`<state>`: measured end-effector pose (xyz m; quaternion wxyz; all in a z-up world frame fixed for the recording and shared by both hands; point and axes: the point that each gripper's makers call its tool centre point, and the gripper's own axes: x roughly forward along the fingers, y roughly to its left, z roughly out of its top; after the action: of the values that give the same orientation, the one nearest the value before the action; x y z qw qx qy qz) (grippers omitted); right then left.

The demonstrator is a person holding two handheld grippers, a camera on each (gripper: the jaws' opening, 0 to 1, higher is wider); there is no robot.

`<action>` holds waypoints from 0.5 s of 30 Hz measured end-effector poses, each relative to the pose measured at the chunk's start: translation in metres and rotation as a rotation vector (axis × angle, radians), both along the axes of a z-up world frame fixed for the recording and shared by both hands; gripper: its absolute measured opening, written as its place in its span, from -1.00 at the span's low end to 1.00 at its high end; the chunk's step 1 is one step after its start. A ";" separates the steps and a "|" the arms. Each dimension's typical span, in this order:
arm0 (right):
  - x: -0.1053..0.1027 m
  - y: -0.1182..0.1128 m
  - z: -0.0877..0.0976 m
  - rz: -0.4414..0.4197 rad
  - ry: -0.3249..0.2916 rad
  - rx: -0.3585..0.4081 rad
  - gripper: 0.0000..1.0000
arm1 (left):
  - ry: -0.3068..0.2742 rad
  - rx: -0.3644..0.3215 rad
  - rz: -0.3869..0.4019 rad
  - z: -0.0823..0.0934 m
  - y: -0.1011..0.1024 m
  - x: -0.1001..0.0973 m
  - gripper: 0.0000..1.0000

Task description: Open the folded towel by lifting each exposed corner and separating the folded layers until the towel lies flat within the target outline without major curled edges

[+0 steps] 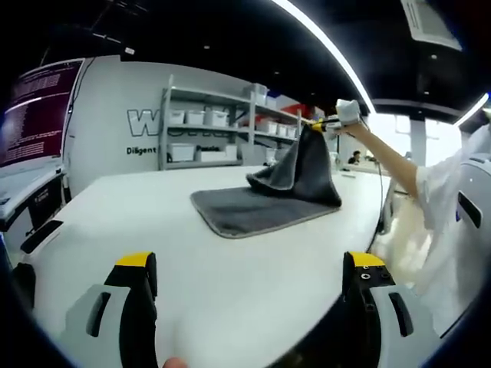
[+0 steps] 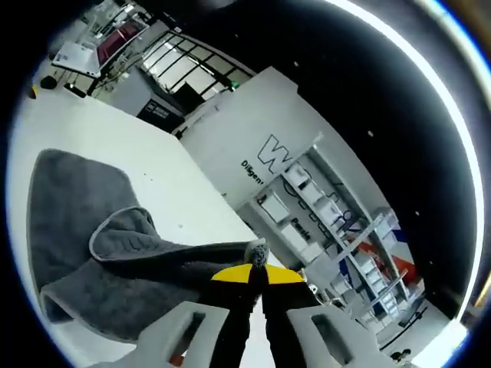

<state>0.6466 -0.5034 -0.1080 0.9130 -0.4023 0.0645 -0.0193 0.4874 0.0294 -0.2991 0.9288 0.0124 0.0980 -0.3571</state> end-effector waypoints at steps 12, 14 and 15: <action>-0.044 -0.085 -0.022 -0.197 -0.002 0.051 -1.00 | 0.002 -0.005 -0.006 -0.002 -0.001 0.001 0.98; -0.050 -0.096 -0.027 -0.223 0.005 0.060 -1.00 | 0.002 -0.005 -0.008 -0.002 -0.001 0.001 0.98; -0.053 -0.102 -0.030 -0.236 0.008 0.065 -1.00 | 0.002 -0.006 -0.009 -0.002 -0.002 0.001 0.98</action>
<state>0.5937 -0.6049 -0.1382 0.9167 -0.3621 0.1156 -0.1229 0.4881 0.0277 -0.3012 0.9271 0.0098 0.0980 -0.3616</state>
